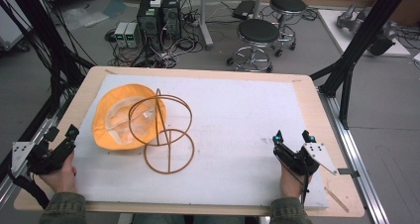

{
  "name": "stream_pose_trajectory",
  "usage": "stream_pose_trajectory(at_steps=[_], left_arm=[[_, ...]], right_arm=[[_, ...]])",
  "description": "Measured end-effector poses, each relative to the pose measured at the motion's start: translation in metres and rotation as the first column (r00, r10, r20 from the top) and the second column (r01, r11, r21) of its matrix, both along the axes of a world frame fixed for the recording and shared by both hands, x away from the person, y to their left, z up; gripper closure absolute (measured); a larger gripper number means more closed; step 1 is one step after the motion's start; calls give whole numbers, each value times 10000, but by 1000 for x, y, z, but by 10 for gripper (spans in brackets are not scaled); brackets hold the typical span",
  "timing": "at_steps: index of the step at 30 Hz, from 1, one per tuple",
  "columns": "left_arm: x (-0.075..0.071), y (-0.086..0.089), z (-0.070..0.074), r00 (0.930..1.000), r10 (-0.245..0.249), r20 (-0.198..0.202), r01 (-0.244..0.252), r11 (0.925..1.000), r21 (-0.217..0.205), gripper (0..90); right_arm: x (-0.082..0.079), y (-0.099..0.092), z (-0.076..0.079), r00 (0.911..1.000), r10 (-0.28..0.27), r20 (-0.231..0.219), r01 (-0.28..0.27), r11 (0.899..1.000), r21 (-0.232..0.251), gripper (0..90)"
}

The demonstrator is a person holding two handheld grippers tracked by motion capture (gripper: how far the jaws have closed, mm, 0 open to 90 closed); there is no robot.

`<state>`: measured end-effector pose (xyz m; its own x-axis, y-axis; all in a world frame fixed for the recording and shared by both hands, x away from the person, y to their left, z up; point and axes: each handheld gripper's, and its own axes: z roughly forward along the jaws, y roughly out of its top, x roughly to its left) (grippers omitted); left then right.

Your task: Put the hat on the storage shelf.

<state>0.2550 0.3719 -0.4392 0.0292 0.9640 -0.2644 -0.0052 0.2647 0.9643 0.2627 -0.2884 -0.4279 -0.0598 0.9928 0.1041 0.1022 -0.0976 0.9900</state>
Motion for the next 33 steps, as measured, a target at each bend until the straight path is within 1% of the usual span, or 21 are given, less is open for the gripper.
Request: stream_pose_trajectory(at_steps=[2, 4, 6, 8, 9, 10, 12, 14, 16, 18, 22, 25, 28, 32, 33], left_arm=[[0, 0, 0, 10000, -37, -6, 37, 10000, -9, 306], [2, 0, 0, 9999, -100, -116, 100, 10000, -8, 304], [3, 0, 0, 9995, -247, -214, 247, 9997, -10, 300], [5, 0, 1, 9987, -452, -256, 449, 9989, -108, 302], [6, -1, 2, 9983, -536, -243, 534, 9985, -117, 302], [6, -2, 3, 9975, -676, -224, 674, 9977, -104, 335], [7, -5, 6, 9954, -948, -139, 947, 9955, -43, 340], [7, -8, 11, 9928, -1193, -77, 1192, 9928, -126, 335], [7, -11, 16, 9905, -1374, 20, 1374, 9904, -165, 334], [9, -14, 20, 9886, -1506, 70, 1506, 9886, -68, 328], [17, -20, 25, 9826, -1850, -165, 1852, 9827, 90, 331], [21, -23, 27, 9804, -1954, -265, 1956, 9807, 45, 329], [27, -25, 33, 9787, -2022, -345, 2028, 9791, 160, 324], [36, -27, 41, 9755, -2124, -569, 2143, 9763, 302, 303], [38, -28, 42, 9757, -2109, -592, 2132, 9764, 345, 302]], right_arm=[[0, 0, 0, 10000, 5, 2, -5, 10000, -2, 109], [0, 0, 0, 10000, 36, 3, -36, 10000, -8, 109], [0, 0, 0, 10000, 59, 1, -59, 10000, -14, 109], [1, 0, 0, 9999, 89, -46, -89, 10000, -16, 109], [1, 0, 0, 9999, 89, -46, -89, 10000, -16, 109], [1, 1, -1, 9999, 131, -91, -131, 9999, -28, 109], [1, 2, -1, 9999, 143, -95, -144, 9999, -62, 109], [0, 3, 0, 9999, 112, -19, -112, 9999, -83, 109], [1, 3, 0, 9999, 112, -39, -112, 9999, -94, 108], [1, 3, -1, 9999, 103, -86, -104, 9999, -98, 109], [2, 3, -1, 9998, 160, -75, -160, 9998, -130, 109], [2, 4, -2, 9997, 220, -112, -222, 9996, -193, 109], [3, 5, -2, 9996, 252, -111, -255, 9993, -261, 109], [2, 5, -2, 9996, 270, -130, -272, 9995, -176, 109], [2, 5, -2, 9995, 273, -134, -275, 9995, -167, 109]])
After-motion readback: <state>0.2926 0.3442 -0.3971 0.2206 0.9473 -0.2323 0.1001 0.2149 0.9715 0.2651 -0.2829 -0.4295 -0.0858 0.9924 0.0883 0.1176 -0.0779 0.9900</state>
